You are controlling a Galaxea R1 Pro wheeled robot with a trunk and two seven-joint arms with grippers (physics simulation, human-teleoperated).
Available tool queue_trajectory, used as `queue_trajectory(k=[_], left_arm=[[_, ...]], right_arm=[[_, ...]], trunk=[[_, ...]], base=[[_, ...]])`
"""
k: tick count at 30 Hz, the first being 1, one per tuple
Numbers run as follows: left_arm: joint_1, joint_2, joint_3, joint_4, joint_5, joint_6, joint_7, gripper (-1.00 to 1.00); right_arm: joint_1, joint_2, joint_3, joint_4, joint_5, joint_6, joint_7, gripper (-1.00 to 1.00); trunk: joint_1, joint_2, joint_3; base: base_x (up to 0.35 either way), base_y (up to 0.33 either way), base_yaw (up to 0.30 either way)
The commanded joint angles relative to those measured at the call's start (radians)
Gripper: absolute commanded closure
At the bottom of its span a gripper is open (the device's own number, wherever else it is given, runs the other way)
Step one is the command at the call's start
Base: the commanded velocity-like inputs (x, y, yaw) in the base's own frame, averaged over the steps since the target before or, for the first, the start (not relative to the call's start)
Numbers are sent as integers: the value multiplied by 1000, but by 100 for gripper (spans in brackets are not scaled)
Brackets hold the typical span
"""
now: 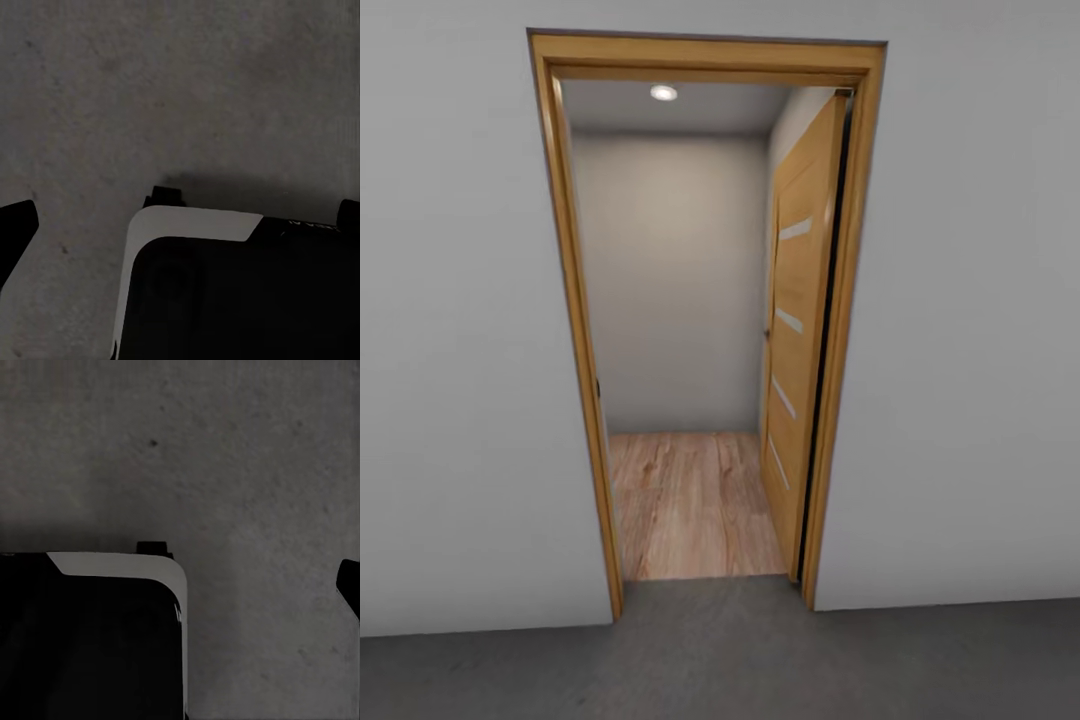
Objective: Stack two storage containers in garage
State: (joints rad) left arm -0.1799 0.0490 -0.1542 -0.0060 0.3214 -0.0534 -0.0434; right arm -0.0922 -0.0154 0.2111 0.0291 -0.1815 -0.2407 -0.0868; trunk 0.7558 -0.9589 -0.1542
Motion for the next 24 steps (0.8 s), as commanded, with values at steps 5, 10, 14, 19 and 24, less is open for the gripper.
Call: queue_trajectory(k=[5,10,14,19,24], left_arm=[[-1,0,-8,1,10,-3,-4,-100],[-1,0,-8,1,10,-3,-4,-100],[-1,0,-9,1,9,-3,-4,-100],[-1,0,-9,1,8,-3,-4,-100],[-1,0,-9,1,8,-3,-4,-100]], right_arm=[[-1,0,8,3,-10,-6,-1,-100],[-1,-1,8,3,-10,-6,-1,-100],[-1,-1,8,3,-10,-6,0,-100],[-1,-1,8,3,-5,-6,1,-100],[-1,-1,8,3,-3,-6,1,-100]], trunk=[[1,-1,-1],[1,-1,-1],[1,-1,-1],[1,-1,-1],[1,-1,-1]], base=[[326,-1,187],[326,0,75],[326,0,10],[326,0,1],[326,0,0]])
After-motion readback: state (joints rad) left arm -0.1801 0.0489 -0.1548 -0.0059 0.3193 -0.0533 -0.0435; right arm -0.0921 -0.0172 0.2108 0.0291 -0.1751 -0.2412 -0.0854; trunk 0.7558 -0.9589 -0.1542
